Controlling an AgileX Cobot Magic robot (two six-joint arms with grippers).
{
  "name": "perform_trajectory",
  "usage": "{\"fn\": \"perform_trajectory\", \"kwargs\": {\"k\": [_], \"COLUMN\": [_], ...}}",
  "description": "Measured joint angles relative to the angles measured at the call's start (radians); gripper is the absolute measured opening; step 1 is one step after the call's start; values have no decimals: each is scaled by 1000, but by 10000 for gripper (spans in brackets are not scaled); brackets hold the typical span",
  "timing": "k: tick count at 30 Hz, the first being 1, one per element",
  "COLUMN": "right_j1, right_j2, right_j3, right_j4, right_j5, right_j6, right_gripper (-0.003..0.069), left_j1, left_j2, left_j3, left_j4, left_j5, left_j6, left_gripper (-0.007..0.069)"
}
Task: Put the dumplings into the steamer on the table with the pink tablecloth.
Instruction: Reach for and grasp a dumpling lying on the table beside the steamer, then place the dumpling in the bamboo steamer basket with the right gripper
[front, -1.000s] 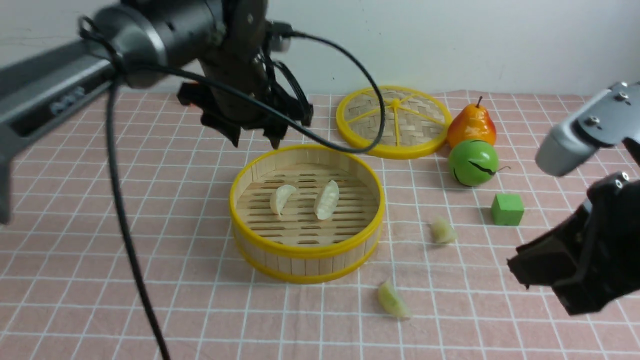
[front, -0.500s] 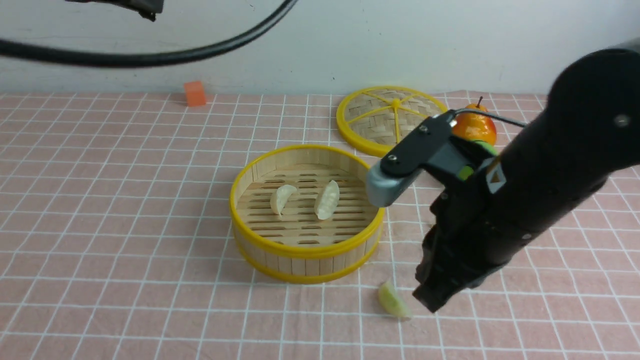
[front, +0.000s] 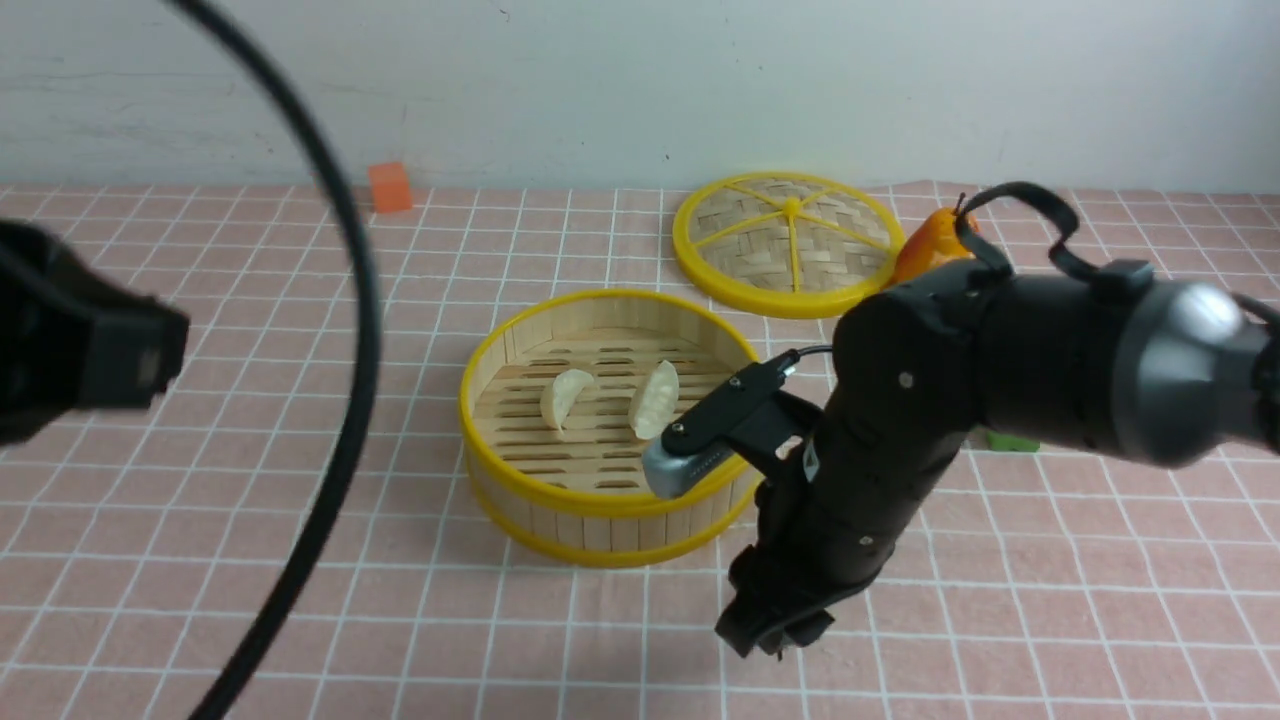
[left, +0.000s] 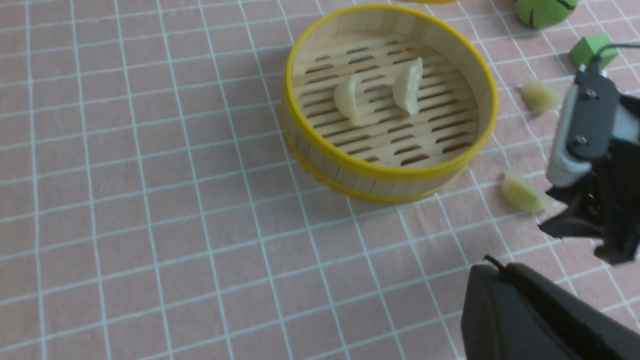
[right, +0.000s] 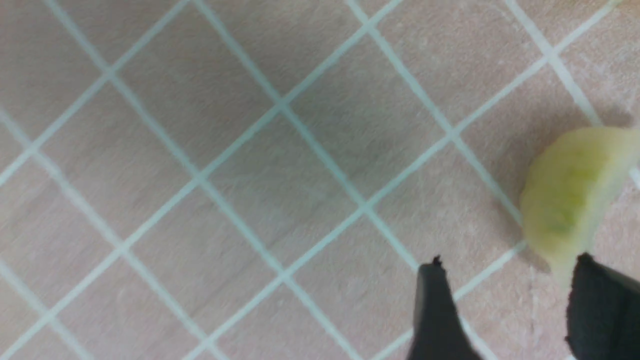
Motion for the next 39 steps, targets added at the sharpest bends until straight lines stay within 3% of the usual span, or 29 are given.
{"fn": "perform_trajectory", "kwargs": {"k": [4, 9, 13, 16, 17, 18, 27, 33, 39], "right_j1": [0, 0, 0, 0, 0, 0, 0, 3, 5], "right_j2": [79, 139, 157, 160, 160, 161, 164, 203, 323], "right_j3": [-25, -65, -86, -97, -98, -116, -449, -700, -789], "right_j4": [-65, -87, -87, -87, -88, -89, -67, -36, -15], "right_j5": [-40, -65, -57, -25, -22, 21, 365, 351, 276], "right_j6": [85, 134, 147, 147, 147, 147, 104, 111, 121], "right_gripper": [531, 551, 459, 288, 274, 191, 209, 209, 209], "left_j1": [0, 0, 0, 0, 0, 0, 0, 0, 0], "left_j2": [-167, -286, -331, -332, -332, -333, -337, -337, -337], "left_j3": [139, 246, 298, 300, 300, 300, 300, 300, 300], "left_j4": [-3, -3, -3, -3, -3, -3, -3, -3, -3], "left_j5": [9, 23, 47, 80, 83, 93, 103, 99, 99], "left_j6": [1, 1, 1, 1, 1, 1, 1, 2, 5], "left_gripper": [-14, -14, -14, -14, -14, -14, -14, -14, -14]}}
